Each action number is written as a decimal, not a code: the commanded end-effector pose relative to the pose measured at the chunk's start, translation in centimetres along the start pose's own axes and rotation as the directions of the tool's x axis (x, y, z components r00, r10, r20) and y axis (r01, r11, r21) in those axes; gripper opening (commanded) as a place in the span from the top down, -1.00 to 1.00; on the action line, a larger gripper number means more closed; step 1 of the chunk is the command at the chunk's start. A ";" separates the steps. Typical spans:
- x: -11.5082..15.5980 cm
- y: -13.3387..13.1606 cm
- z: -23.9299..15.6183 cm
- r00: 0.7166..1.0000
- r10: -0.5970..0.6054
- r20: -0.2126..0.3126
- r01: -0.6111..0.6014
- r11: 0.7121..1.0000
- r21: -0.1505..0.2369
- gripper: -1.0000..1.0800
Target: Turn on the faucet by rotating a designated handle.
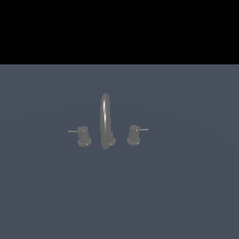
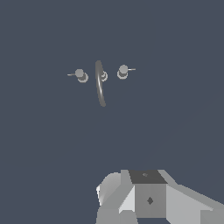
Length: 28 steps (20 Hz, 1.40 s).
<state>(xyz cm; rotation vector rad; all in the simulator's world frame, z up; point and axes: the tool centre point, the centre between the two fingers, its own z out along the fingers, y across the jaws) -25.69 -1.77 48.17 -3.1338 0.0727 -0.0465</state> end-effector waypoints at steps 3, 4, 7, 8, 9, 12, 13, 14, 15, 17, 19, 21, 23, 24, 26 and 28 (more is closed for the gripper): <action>0.0 0.0 0.1 1.000 0.003 0.000 -0.003 1.000 0.000 1.00; 0.1 -0.1 0.2 1.000 0.006 0.000 -0.006 1.000 0.000 1.00; 0.4 -0.2 0.6 1.000 0.022 0.000 -0.022 1.000 0.000 1.00; 0.5 -0.3 0.9 1.000 0.030 0.000 -0.030 1.000 0.000 1.00; 0.7 -0.4 1.1 0.999 0.040 0.001 -0.040 0.999 -0.001 1.00; 1.3 -0.8 2.2 0.997 0.075 0.001 -0.075 0.997 -0.001 1.00; 1.5 -0.9 2.6 0.996 0.090 0.001 -0.090 0.996 -0.001 1.00; 1.8 -1.1 3.0 0.994 0.105 0.001 -0.105 0.994 -0.001 1.00; 2.1 -1.2 3.5 0.993 0.122 0.002 -0.122 0.993 -0.002 1.00; 2.8 -1.5 4.6 0.987 0.159 0.002 -0.159 0.987 -0.002 1.00; 3.6 -1.9 5.9 0.980 0.201 0.003 -0.201 0.980 -0.003 1.00; 4.4 -2.2 7.2 0.969 0.247 0.003 -0.247 0.969 -0.004 1.00; 5.4 -2.5 8.6 0.956 0.294 0.004 -0.294 0.956 -0.004 1.00; 5.9 -2.6 9.4 0.948 0.318 0.004 -0.318 0.948 -0.005 1.00; 6.9 -2.9 10.9 0.931 0.366 0.004 -0.366 0.931 -0.005 1.00; 7.9 -3.0 12.3 0.911 0.413 0.005 -0.413 0.911 -0.006 1.00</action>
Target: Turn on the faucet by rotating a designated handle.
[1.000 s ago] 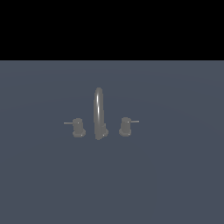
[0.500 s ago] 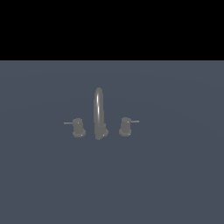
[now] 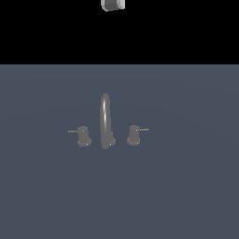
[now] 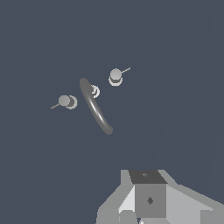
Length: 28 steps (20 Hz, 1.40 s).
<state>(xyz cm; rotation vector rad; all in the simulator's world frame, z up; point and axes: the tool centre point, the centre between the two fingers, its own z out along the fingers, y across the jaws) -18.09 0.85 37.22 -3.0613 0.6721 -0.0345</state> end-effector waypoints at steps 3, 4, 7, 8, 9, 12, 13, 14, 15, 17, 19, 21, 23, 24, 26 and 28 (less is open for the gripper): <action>2.0 -1.2 3.3 0.993 0.115 0.001 -0.115 0.993 0.000 1.00; 2.5 -1.4 4.1 0.990 0.140 0.002 -0.140 0.990 -0.001 1.00; 3.9 -2.0 6.2 0.977 0.213 0.003 -0.213 0.977 -0.001 1.00; 4.4 -2.2 6.9 0.972 0.237 0.003 -0.237 0.972 -0.002 1.00; 4.8 -2.4 7.6 0.966 0.260 0.004 -0.260 0.966 -0.002 1.00; 6.3 -2.8 9.7 0.945 0.327 0.004 -0.327 0.945 -0.003 1.00; 6.7 -2.9 10.3 0.937 0.349 0.005 -0.349 0.937 -0.003 1.00; 7.2 -3.0 11.0 0.929 0.370 0.005 -0.370 0.929 -0.004 1.00; 7.7 -3.0 11.7 0.920 0.391 0.005 -0.391 0.920 -0.004 1.00; 8.6 -3.2 13.0 0.901 0.433 0.006 -0.433 0.901 -0.005 1.00; 9.6 -3.3 14.3 0.881 0.473 0.006 -0.473 0.881 -0.006 1.00; 10.6 -3.3 15.7 0.858 0.513 0.006 -0.513 0.858 -0.007 1.00; 11.5 -3.3 17.0 0.834 0.552 0.006 -0.552 0.834 -0.008 1.00; 12.0 -3.2 17.7 0.821 0.571 0.006 -0.571 0.821 -0.009 1.00; 13.0 -3.1 19.0 0.793 0.609 0.005 -0.609 0.793 -0.010 1.00; 14.0 -3.0 20.4 0.763 0.646 0.005 -0.646 0.763 -0.012 1.00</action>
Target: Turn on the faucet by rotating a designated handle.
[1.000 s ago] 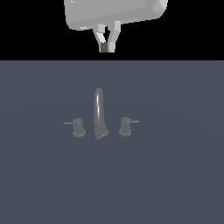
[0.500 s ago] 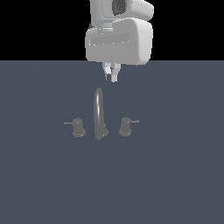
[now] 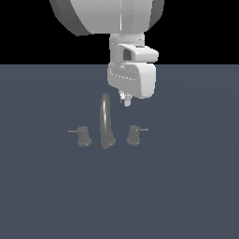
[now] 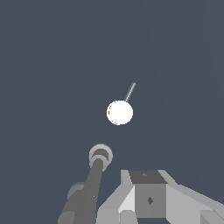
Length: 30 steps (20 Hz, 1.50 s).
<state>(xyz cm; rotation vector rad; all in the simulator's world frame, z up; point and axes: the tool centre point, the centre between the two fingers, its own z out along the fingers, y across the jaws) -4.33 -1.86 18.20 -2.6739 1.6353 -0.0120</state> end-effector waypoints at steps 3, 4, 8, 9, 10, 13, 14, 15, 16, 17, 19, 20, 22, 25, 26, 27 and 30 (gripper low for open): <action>2.1 -1.1 3.1 0.994 0.109 -0.001 -0.109 0.994 -0.003 1.00; 2.6 -1.3 3.8 0.991 0.134 -0.002 -0.134 0.991 -0.004 1.00; 4.5 -2.0 6.5 0.974 0.225 -0.003 -0.225 0.974 -0.007 1.00; 5.0 -2.1 7.1 0.969 0.246 -0.003 -0.246 0.969 -0.007 1.00; 5.4 -2.2 7.6 0.964 0.265 -0.004 -0.265 0.964 -0.008 1.00; 6.6 -2.5 9.1 0.948 0.317 -0.004 -0.317 0.948 -0.009 1.00; 7.0 -2.5 9.6 0.943 0.332 -0.004 -0.332 0.943 -0.009 1.00; 7.3 -2.6 10.0 0.938 0.346 -0.004 -0.347 0.938 -0.010 1.00; 7.6 -2.6 10.3 0.933 0.359 -0.004 -0.359 0.933 -0.010 1.00; 7.9 -2.7 10.7 0.929 0.371 -0.004 -0.371 0.929 -0.010 1.00; 8.3 -2.7 11.2 0.921 0.390 -0.004 -0.390 0.921 -0.010 1.00; 8.5 -2.8 11.4 0.918 0.398 -0.004 -0.398 0.917 -0.010 1.00; 8.8 -2.8 11.8 0.912 0.409 -0.003 -0.409 0.912 -0.011 1.00; 9.0 -2.8 12.0 0.909 0.417 -0.002 -0.417 0.909 -0.010 1.00; 9.0 -2.8 12.0 0.908 0.418 -0.002 -0.418 0.908 -0.010 1.00; 9.0 -2.8 12.0 0.908 0.418 -0.002 -0.418 0.908 -0.010 1.00; 8.3 -4.8 9.7 0.919 0.395 -0.003 -0.395 0.918 0.028 1.00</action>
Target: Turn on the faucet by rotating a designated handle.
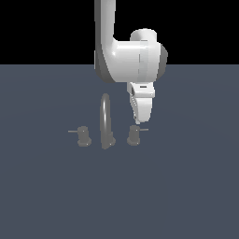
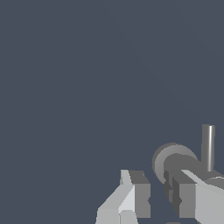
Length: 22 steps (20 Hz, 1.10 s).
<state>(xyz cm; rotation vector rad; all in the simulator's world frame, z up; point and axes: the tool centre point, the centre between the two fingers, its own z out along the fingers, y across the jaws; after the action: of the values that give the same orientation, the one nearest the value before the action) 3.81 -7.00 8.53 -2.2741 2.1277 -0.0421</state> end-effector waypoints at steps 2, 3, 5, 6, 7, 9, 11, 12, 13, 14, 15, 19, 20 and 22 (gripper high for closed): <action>0.6 0.9 0.4 1.000 0.004 0.000 -0.004 1.000 -0.007 1.00; 0.9 1.4 0.6 1.000 0.007 0.000 -0.007 1.000 -0.011 1.00; 1.5 2.4 1.0 1.000 0.012 0.000 -0.012 1.000 -0.018 1.00; 1.9 2.8 1.2 1.000 0.014 0.000 -0.014 1.000 -0.022 1.00; 2.2 3.3 1.4 1.000 0.016 0.000 -0.016 1.000 -0.025 1.00; 2.8 4.3 1.8 1.000 0.021 0.000 -0.021 0.999 -0.033 1.00; 3.1 4.8 2.0 1.000 0.024 0.000 -0.024 0.999 -0.037 1.00; 2.4 3.7 1.5 1.000 0.013 0.001 -0.013 1.000 -0.020 1.00; 2.3 4.1 1.5 1.000 0.014 0.001 -0.014 1.000 -0.022 1.00; 2.3 4.5 1.5 1.000 0.015 0.001 -0.014 1.000 -0.023 1.00; 2.3 4.9 1.6 1.000 0.015 0.001 -0.015 1.000 -0.024 1.00; 2.2 6.4 1.7 1.000 0.019 0.001 -0.019 0.999 -0.030 1.00; 2.1 6.8 1.7 1.000 0.020 0.001 -0.020 0.999 -0.031 1.00; 2.1 7.6 1.8 1.000 0.022 0.000 -0.022 0.999 -0.034 1.00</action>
<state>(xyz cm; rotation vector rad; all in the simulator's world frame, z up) -1.57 -9.87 6.89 -2.2541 2.1556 -0.0467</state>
